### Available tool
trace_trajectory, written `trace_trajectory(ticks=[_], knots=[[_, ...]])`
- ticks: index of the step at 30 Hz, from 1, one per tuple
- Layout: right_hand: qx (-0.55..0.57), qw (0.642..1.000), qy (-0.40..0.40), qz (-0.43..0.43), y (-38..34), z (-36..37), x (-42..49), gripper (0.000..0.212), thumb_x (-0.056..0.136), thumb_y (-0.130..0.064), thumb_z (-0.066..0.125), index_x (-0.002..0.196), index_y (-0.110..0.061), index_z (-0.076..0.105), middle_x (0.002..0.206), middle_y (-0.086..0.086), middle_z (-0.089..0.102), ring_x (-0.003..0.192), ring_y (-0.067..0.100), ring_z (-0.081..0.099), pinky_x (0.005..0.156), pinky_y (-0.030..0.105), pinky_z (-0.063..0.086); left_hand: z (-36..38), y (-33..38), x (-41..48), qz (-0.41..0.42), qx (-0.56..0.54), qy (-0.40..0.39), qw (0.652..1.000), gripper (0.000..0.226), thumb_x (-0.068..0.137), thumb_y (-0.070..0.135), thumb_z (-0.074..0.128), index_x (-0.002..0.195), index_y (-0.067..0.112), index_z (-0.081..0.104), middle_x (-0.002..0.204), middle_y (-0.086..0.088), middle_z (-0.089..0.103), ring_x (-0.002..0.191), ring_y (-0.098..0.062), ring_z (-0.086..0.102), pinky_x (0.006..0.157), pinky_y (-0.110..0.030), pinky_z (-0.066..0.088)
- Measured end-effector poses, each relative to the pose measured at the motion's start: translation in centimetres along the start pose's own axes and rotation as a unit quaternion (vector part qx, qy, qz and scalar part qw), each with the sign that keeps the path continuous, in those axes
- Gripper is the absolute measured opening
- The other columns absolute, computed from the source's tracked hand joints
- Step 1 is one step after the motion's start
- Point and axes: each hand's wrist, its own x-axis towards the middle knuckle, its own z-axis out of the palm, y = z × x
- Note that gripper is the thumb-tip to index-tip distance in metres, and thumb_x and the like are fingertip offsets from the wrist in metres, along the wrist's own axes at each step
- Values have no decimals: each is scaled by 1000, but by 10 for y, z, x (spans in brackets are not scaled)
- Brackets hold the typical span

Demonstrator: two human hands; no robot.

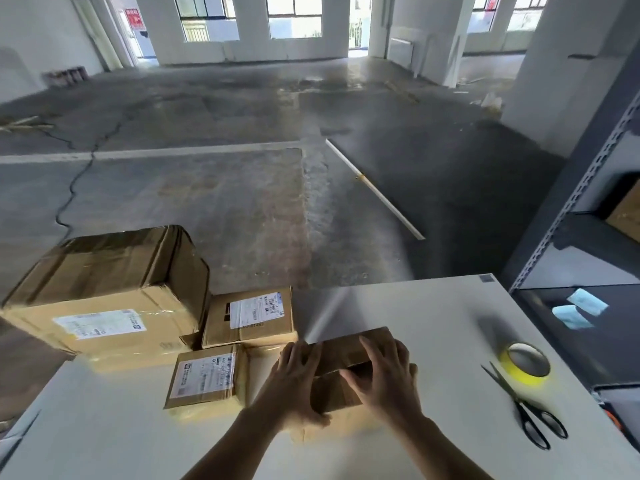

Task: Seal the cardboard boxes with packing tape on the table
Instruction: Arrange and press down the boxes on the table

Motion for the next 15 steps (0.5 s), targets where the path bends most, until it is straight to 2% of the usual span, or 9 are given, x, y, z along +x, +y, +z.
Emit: trace_trajectory(ticks=[5,11,15], knots=[[15,1000,-19,14,0,1,-12,76,87,-72,48,150,-35,29,161,-1,14,144,23,15,111,44,32,-1,1,-11,24,2,-2,1000,126,67,58,74,156,22,-8,161,-5,-5,148,-31,-7,120,-43,16],[26,999,-16,17,12,4,-13,70,88,-67,52,147,-34,33,160,-3,14,143,20,16,109,44,34,8,9,-8,38,-6,2,999,126,64,63,73,156,22,-4,152,-1,4,144,-26,2,119,-39,22],[1,999,-34,5,24,5,-12,73,89,-68,49,150,-34,28,161,-1,14,145,22,13,112,43,33,11,10,-3,27,-7,-26,999,133,63,67,74,155,24,-11,158,-4,-6,148,-32,-8,122,-45,14]])
